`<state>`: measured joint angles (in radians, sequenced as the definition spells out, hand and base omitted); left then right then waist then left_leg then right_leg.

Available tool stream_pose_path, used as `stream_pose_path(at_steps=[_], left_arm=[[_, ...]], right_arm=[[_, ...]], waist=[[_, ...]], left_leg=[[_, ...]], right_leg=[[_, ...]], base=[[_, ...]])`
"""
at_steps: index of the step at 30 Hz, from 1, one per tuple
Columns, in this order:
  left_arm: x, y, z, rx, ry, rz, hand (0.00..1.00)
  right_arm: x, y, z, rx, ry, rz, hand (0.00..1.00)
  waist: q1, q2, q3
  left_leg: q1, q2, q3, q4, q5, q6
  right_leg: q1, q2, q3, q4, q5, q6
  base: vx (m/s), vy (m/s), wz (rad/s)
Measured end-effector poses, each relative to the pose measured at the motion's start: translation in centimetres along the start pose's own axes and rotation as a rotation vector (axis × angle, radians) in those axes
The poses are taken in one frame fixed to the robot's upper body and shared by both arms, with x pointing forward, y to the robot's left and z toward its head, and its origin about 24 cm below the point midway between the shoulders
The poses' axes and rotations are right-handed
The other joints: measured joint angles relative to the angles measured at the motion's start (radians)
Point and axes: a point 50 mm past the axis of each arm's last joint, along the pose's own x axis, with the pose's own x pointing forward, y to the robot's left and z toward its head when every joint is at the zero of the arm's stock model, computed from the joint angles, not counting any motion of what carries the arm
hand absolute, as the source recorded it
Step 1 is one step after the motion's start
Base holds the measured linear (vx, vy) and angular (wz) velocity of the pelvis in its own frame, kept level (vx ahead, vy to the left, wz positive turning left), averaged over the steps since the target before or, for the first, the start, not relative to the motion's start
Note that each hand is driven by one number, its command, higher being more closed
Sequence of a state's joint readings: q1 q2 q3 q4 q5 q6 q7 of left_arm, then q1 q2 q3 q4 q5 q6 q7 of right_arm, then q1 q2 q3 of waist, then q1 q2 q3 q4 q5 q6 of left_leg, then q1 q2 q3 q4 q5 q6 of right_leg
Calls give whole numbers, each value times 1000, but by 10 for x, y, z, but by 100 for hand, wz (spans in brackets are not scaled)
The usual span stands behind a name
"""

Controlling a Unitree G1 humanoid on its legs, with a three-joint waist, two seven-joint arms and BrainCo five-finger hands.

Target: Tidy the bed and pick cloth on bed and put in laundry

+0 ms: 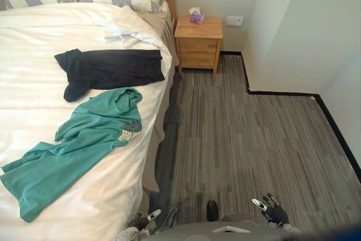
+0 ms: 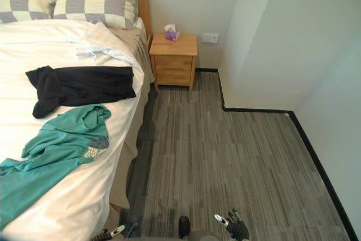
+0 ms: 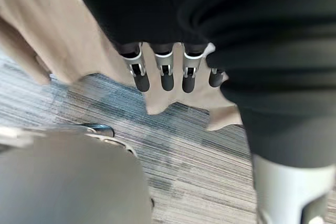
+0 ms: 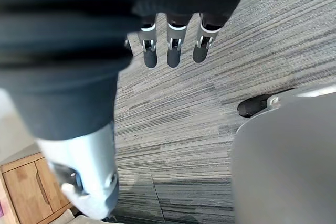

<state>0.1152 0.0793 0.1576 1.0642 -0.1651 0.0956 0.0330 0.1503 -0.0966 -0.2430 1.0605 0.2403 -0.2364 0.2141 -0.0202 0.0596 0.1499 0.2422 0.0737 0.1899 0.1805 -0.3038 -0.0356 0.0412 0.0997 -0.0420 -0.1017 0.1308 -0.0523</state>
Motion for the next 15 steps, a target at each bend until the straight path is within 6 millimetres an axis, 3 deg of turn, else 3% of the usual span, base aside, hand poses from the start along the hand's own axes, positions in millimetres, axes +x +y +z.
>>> stream_pose_path(at_steps=[2,3,12,15], left_arm=[[0,0,-1,-1,12,4,0],[-1,10,-15,-13,81,43,0],[-2,10,-14,-12,46,44,0],[-2,8,-9,1,-23,40,0]], right_arm=[[-1,-1,-2,2,10,-4,0],[-1,2,-6,8,24,30,0],[-3,-1,-9,30,25,13,0],[-4,-3,-11,69,21,-9,0]], waist=[[0,-3,0],[6,-23,2],[4,-24,3],[4,-18,6]], left_leg=[[0,-19,-23,0,28,3],[20,-3,-94,-63,5,-13],[18,-6,-85,-49,5,-13],[3,16,-35,-66,-17,-14]], right_leg=[[3,-15,1,0,-5,2],[-14,-3,-13,-1,3,7],[-16,-13,-29,-1,1,6],[-23,-8,-78,-1,-3,2]], base=[[38,58,1],[23,43,-1],[-7,44,4],[7,43,-3]])
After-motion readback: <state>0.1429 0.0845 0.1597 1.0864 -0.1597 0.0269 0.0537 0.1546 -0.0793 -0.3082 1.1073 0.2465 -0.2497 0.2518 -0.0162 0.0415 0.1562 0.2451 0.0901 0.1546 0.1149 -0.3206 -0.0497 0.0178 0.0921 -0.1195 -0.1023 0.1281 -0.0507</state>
